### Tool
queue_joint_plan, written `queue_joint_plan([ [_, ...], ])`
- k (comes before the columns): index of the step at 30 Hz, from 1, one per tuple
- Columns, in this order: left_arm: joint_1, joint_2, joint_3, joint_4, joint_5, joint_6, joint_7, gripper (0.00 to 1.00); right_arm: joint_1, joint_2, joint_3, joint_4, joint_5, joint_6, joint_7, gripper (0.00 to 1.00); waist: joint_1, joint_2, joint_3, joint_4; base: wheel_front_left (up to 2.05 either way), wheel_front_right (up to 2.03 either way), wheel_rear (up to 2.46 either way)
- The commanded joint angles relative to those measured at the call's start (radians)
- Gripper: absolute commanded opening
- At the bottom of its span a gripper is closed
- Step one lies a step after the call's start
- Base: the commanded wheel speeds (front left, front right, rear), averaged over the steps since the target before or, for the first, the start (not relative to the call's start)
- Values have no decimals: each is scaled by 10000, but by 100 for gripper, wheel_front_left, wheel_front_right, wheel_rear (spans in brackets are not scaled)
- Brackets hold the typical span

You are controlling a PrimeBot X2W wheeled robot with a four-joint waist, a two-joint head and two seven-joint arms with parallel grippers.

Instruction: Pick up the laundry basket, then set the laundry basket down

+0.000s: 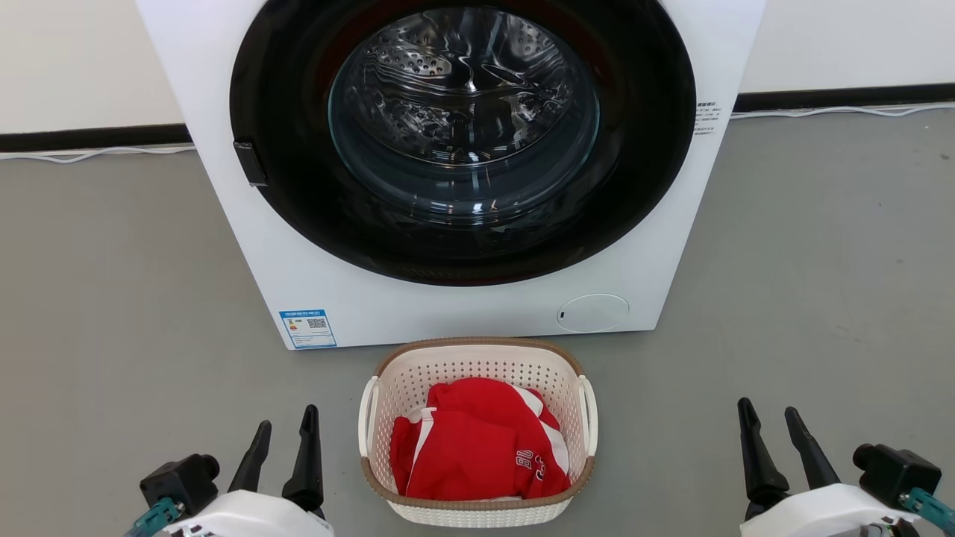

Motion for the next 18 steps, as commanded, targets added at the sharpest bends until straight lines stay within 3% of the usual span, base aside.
queue_joint_plan([
  [1,-288,93,162,-308,475,73,-176,100,-393,-164,214,-162,-463,52,-204,100,-1,0,3,-4,0,0,0],
  [18,-238,129,199,-260,2502,110,-655,100,-457,-238,253,68,-2480,62,-671,100,0,0,38,-112,0,0,0],
])
